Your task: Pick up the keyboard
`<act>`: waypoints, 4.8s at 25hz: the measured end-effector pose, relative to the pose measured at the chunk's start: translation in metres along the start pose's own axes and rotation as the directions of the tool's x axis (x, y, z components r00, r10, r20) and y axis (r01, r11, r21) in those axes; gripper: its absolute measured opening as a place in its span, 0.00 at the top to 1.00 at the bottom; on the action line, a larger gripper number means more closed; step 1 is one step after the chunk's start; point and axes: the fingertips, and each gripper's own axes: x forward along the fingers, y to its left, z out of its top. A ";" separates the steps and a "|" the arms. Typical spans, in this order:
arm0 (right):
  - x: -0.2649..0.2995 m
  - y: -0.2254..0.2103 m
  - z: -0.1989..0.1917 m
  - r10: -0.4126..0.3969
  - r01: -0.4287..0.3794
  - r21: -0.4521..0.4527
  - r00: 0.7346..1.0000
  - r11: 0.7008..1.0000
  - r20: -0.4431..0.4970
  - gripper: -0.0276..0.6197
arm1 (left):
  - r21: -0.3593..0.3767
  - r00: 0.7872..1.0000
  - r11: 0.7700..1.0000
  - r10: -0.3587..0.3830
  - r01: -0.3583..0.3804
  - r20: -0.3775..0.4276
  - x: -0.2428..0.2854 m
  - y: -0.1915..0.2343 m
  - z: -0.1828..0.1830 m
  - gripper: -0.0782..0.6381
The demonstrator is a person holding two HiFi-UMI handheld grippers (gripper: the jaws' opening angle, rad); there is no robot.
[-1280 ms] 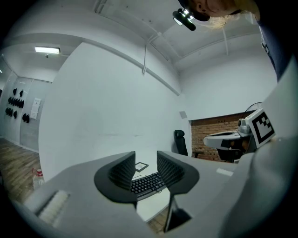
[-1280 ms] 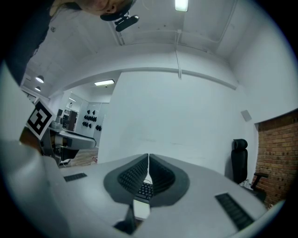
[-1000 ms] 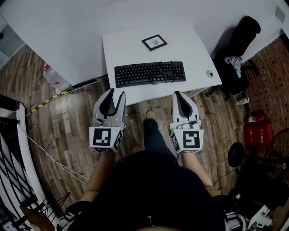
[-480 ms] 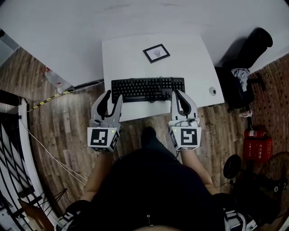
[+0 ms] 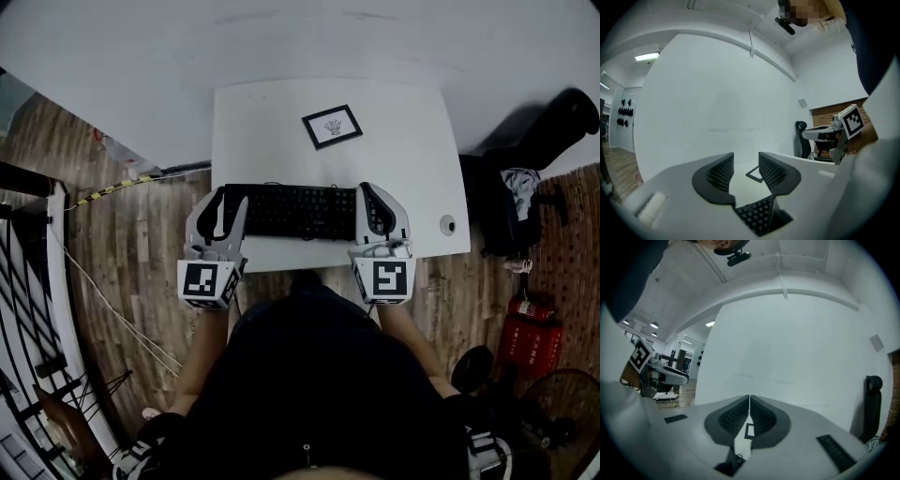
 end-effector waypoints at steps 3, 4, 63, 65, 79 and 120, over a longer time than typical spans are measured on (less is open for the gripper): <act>0.016 -0.011 -0.015 0.046 -0.046 -0.023 0.999 0.999 -0.008 0.94 | 0.031 0.999 0.999 0.030 -0.029 -0.034 0.015 0.003 -0.012 0.68; 0.021 -0.012 -0.020 0.057 -0.057 -0.025 0.998 0.998 -0.014 0.94 | 0.047 0.998 0.998 0.039 -0.036 -0.051 0.020 0.006 -0.016 0.68; 0.022 -0.017 -0.126 -0.039 0.035 -0.019 0.957 0.999 -0.289 0.94 | -0.472 0.537 0.877 -0.357 -0.088 -0.764 0.030 0.045 -0.251 0.47; 0.020 -0.021 -0.131 -0.042 0.040 -0.013 0.954 0.999 -0.298 0.94 | -0.447 0.536 0.891 -0.340 -0.080 -0.773 0.031 0.044 -0.247 0.48; -0.008 -0.052 -0.203 0.059 0.010 0.123 0.837 0.992 -0.544 0.94 | -0.380 0.555 0.921 -0.274 -0.083 -0.785 0.030 0.047 -0.220 0.48; -0.039 -0.036 -0.296 0.463 0.299 0.693 0.566 0.656 -0.682 0.58 | -0.283 0.587 0.956 -0.187 -0.075 -0.787 0.035 0.042 -0.175 0.48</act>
